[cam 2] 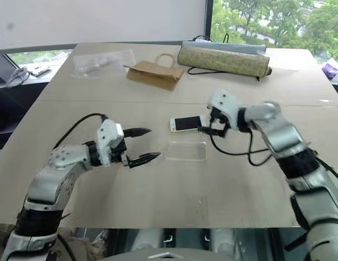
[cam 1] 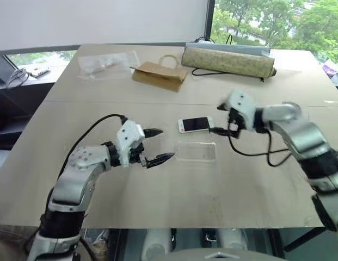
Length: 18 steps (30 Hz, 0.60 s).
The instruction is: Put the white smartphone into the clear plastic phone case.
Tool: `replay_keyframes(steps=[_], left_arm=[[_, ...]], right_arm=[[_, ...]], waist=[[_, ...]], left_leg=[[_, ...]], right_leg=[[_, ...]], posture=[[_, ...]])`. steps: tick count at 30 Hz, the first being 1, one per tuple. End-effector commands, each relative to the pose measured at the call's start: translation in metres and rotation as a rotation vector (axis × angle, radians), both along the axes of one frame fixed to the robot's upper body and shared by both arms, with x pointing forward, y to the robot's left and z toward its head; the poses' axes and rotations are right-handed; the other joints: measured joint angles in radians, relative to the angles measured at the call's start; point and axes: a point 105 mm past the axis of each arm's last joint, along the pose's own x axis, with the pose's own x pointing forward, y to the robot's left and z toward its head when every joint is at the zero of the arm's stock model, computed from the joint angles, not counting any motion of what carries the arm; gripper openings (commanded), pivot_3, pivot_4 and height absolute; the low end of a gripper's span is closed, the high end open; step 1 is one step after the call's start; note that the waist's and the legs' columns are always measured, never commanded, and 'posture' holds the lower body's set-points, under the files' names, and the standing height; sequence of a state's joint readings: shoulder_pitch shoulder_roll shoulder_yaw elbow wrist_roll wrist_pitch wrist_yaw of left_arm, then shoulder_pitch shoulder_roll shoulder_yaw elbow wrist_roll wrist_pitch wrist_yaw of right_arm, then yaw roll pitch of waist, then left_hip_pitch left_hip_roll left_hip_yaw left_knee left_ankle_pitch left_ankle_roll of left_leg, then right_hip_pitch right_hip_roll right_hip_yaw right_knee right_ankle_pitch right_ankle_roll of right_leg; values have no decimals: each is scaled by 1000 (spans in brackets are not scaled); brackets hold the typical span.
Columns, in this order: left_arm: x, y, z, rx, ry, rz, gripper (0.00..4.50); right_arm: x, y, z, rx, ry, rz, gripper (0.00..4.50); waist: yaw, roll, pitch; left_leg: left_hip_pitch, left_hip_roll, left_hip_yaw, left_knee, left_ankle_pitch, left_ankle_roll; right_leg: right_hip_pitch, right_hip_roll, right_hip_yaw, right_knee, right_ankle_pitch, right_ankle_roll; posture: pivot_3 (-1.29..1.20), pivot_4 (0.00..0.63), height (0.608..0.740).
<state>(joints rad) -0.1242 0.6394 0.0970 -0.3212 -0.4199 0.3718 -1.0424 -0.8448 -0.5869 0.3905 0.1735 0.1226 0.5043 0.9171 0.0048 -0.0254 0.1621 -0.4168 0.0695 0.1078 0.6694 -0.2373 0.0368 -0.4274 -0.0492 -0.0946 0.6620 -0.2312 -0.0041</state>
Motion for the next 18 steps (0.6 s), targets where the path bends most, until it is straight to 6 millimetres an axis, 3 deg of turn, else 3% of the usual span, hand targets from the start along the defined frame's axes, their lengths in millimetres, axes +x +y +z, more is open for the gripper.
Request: replay_keyframes(steps=[1,10,18], left_arm=[[-4,4,19,-56,-29,31,4483],[-19,3,33,-133,31,31,4483],[-17,8,37,-132,53,48,4483]], right_arm=[[16,3,-3,-67,-7,29,4500],[32,12,-20,-233,75,154,4500],[38,28,-26,-307,124,212,4500]], waist=[[7,0,0],[-2,1,0],[-23,1,0]], left_leg=[[0,0,0,0,0,0],[1,0,3,0,0,0],[2,1,4,-1,0,0]], right_leg=[[0,0,0,0,0,0],[-1,-1,2,1,0,0],[-1,-1,3,1,0,0]], posture=[[0,150,740],[0,150,740],[0,150,740]])
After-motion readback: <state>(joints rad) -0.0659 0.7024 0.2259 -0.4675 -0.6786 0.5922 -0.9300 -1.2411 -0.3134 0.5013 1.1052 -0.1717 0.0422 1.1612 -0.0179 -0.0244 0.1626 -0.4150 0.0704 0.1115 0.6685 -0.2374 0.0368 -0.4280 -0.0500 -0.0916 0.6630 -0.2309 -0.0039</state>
